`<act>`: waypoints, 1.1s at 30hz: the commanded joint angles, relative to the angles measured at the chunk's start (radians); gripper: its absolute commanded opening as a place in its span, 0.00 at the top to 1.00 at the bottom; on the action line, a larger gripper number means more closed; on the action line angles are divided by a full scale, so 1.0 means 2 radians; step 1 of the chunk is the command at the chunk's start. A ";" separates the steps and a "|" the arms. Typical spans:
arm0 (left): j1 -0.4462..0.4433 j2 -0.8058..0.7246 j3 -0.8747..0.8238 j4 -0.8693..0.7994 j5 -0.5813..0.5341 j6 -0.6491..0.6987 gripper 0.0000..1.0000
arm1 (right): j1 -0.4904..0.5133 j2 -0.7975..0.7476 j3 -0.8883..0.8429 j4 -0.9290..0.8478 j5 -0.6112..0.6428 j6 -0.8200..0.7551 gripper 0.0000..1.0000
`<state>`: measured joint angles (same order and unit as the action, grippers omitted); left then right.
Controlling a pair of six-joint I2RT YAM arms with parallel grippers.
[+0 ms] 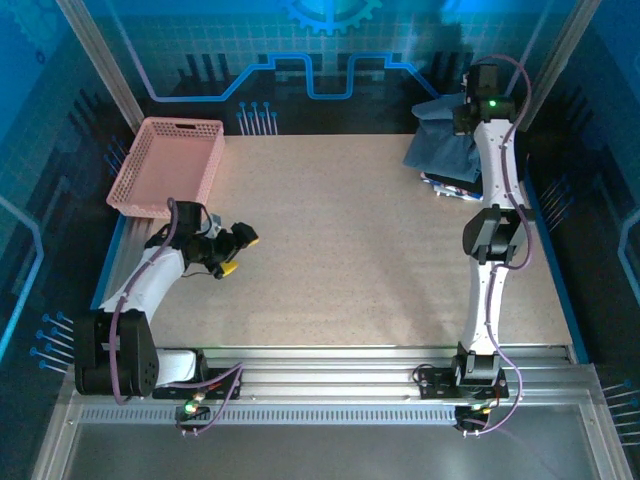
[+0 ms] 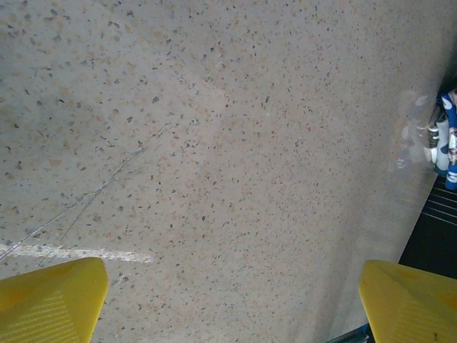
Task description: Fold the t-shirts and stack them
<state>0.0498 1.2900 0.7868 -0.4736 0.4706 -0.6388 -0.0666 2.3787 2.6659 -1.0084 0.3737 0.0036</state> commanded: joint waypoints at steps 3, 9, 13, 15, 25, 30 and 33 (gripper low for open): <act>0.002 0.003 0.028 -0.033 -0.014 0.022 0.08 | -0.039 -0.018 0.014 0.021 -0.070 0.034 1.00; 0.002 0.000 0.031 -0.040 -0.020 0.019 0.08 | -0.069 -0.024 0.011 0.029 -0.118 0.065 1.00; 0.001 -0.001 0.031 -0.041 -0.019 0.017 0.08 | -0.083 -0.018 0.010 0.029 -0.132 0.063 1.00; 0.002 -0.002 0.031 -0.042 -0.020 0.016 0.08 | -0.087 -0.008 0.010 0.026 -0.134 0.056 1.00; 0.002 -0.028 0.040 -0.085 -0.033 0.028 0.08 | -0.111 0.023 -0.001 0.020 -0.132 0.046 1.00; 0.002 -0.041 0.043 -0.103 -0.039 0.028 0.08 | -0.119 0.031 -0.001 0.027 -0.126 0.039 1.00; 0.001 -0.051 0.044 -0.112 -0.043 0.027 0.08 | -0.117 0.033 0.000 0.034 -0.121 0.034 1.00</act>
<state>0.0494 1.2205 0.8467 -0.6399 0.4042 -0.6006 -0.2897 2.4413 2.6625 -0.9913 0.1120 0.0925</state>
